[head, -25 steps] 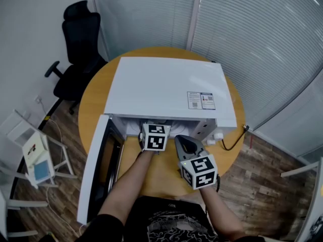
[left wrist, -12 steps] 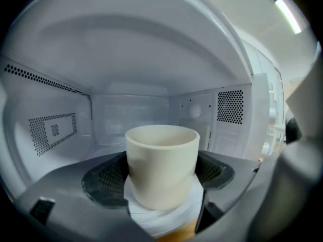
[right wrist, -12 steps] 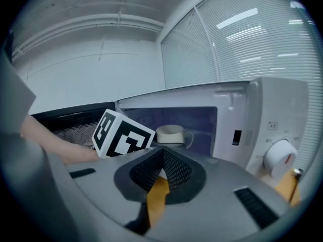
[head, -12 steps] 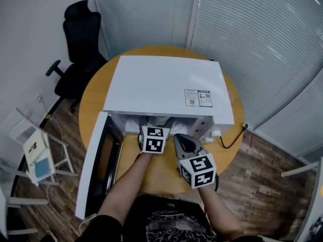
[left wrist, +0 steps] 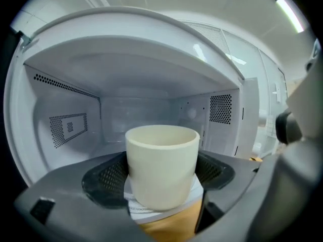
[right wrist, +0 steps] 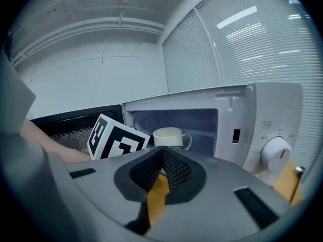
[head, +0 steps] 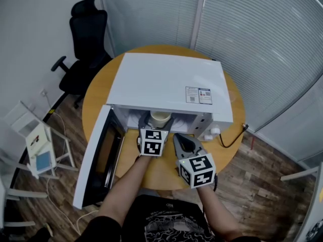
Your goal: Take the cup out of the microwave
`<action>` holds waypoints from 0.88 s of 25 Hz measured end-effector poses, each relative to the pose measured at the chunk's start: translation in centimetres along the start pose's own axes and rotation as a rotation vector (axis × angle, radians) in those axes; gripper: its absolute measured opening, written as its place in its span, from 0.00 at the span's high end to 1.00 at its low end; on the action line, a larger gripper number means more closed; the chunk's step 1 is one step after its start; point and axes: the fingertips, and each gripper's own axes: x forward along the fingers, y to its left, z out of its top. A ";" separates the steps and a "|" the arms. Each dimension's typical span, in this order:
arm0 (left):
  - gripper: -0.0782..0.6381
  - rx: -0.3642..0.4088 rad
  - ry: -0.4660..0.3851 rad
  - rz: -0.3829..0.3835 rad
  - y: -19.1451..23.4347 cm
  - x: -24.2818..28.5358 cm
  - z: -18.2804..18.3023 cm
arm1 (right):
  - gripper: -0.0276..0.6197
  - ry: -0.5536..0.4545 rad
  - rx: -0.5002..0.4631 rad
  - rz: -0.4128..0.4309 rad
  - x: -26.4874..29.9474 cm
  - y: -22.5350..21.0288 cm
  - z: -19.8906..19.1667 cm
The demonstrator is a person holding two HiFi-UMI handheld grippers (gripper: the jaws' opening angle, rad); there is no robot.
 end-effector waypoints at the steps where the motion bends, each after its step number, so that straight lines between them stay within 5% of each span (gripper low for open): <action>1: 0.31 -0.002 -0.003 0.002 -0.1 -0.3 0.0 | 0.93 -0.002 0.001 0.002 -0.2 0.1 0.0; 22: 0.31 -0.029 -0.049 0.052 -3.2 -8.6 0.9 | 0.93 -0.036 0.012 0.030 -4.7 1.0 0.2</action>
